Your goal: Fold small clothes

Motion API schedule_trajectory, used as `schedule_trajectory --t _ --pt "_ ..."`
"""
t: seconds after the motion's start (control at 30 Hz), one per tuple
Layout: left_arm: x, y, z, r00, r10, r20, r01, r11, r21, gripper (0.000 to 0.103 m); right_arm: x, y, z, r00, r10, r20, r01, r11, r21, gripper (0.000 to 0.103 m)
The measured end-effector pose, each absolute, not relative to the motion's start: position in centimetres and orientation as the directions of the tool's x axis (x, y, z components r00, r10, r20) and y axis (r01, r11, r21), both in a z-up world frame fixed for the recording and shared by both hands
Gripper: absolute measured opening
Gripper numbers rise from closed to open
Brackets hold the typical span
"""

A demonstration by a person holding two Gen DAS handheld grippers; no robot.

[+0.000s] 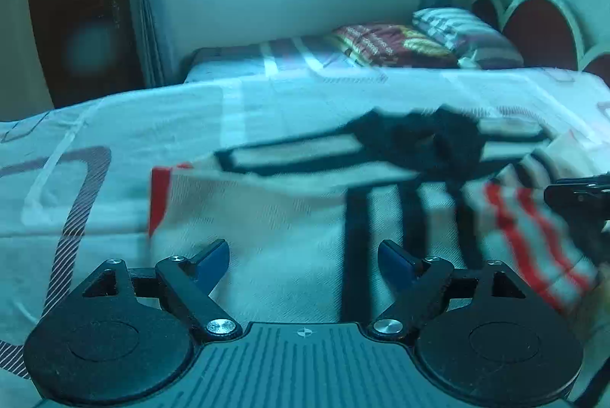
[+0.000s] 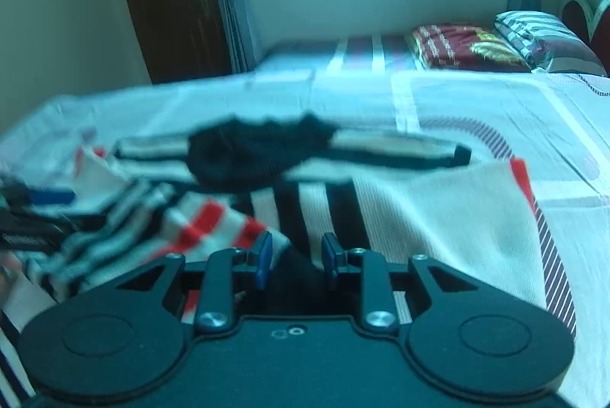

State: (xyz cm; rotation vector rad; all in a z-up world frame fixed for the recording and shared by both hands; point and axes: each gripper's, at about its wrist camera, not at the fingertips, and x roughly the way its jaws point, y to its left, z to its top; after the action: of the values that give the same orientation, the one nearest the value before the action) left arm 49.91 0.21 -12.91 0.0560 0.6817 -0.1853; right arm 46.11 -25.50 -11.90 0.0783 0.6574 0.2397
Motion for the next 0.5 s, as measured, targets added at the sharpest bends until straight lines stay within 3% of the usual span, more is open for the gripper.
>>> schedule_trajectory --t 0.13,0.33,0.5 --pt "49.4 -2.3 -11.4 0.789 -0.206 -0.579 0.236 0.972 -0.024 0.084 45.5 -28.0 -10.5 0.829 0.159 -0.536 -0.096 0.985 0.145 0.016" --pt "50.7 -7.6 -14.0 0.725 -0.197 -0.659 0.240 0.970 -0.026 0.084 48.9 -29.1 -13.4 0.749 0.165 -0.642 -0.065 0.982 0.176 0.016" --pt "49.2 -8.0 -13.1 0.762 -0.159 -0.627 0.204 0.979 0.000 0.084 45.9 -31.4 -11.4 0.810 0.159 -0.565 -0.057 0.979 0.193 0.013"
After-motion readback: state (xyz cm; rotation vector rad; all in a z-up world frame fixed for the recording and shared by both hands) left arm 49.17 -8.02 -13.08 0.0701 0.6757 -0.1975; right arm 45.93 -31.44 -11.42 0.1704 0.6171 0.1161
